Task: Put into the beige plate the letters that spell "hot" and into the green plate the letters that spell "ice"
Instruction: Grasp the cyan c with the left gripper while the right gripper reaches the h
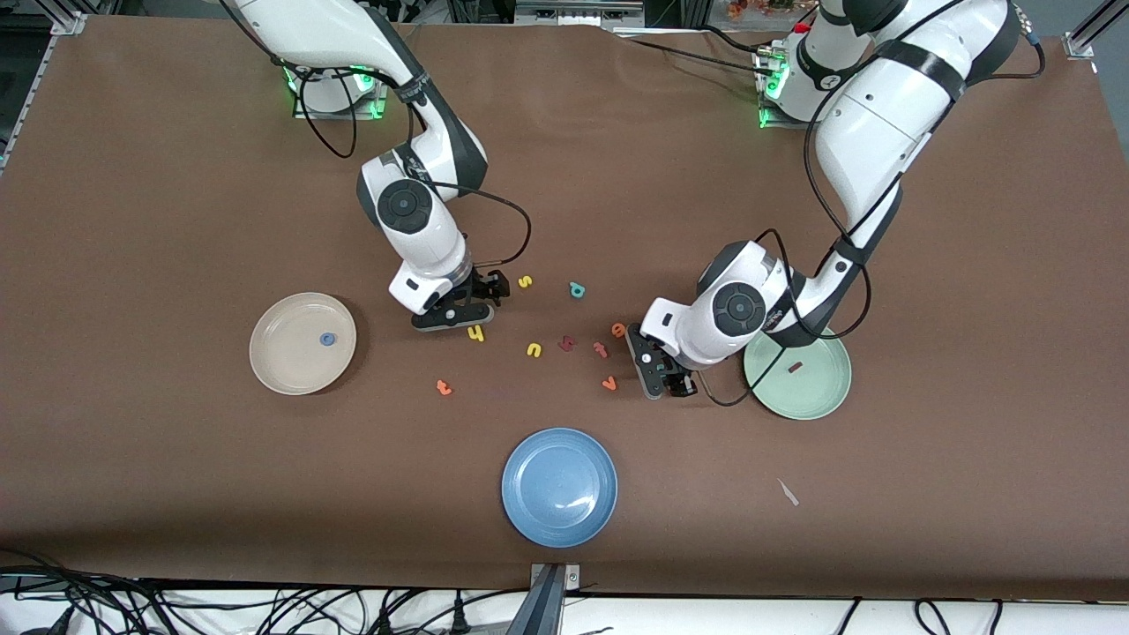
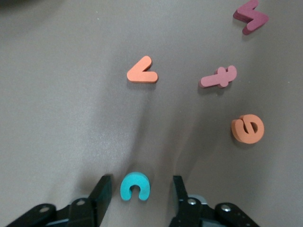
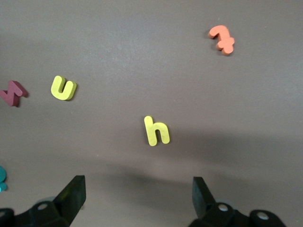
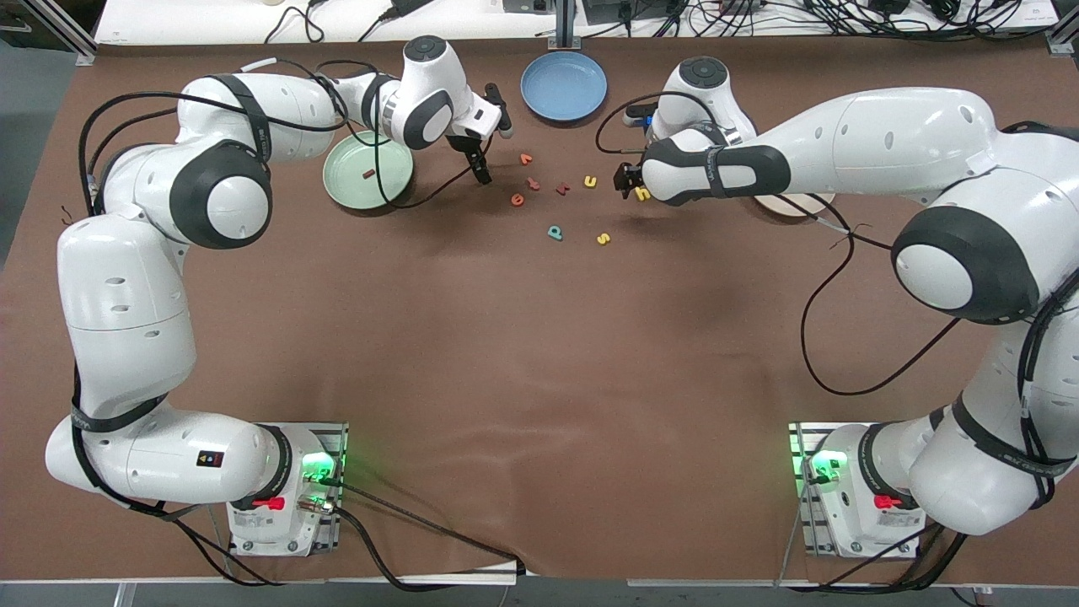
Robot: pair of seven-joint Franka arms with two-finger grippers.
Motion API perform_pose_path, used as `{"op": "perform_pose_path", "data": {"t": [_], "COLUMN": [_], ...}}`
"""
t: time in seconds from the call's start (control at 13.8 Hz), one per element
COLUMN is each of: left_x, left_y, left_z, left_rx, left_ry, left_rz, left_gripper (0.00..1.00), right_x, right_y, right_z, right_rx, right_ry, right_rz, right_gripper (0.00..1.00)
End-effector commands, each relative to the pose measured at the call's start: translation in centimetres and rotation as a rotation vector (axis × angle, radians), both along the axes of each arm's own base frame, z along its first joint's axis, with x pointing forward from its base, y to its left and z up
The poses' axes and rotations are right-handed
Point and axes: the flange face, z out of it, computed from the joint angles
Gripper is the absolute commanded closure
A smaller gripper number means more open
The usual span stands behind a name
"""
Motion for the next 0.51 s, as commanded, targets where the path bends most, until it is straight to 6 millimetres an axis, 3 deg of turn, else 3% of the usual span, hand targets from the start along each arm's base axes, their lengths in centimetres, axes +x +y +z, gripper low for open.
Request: {"op": "perform_pose_path", "data": {"t": [0.0,0.07,0.22,0.43], "left_x": [0.0,0.1,0.1,0.4], "left_y": [-0.3,-0.2,-0.1,0.1], "left_z": [-0.3,-0.1,0.0,0.6], "left_rx": [0.011,0.01,0.013,0.015], "left_ry": [-0.032,-0.037,-0.036,-0.041], "left_rz": [-0.036,-0.051,-0.06,-0.057], "left_gripper": [0.71,0.85,1.0,1.0], "right_x": [0.8,1.0,2.0,3.1], "right_y": [0.2,0.3,1.0,1.8], "right_z": [-0.5,-0.7,-1.5,-3.1], "right_rx": [-0.015,-0.016,-0.026,-0.048], "right_ry": [0.0,-0.002,-0.014,-0.016], "right_rz": [0.014,0.018,0.043,0.076], "right_gripper": [0.0,0.0,0.0,0.0]}}
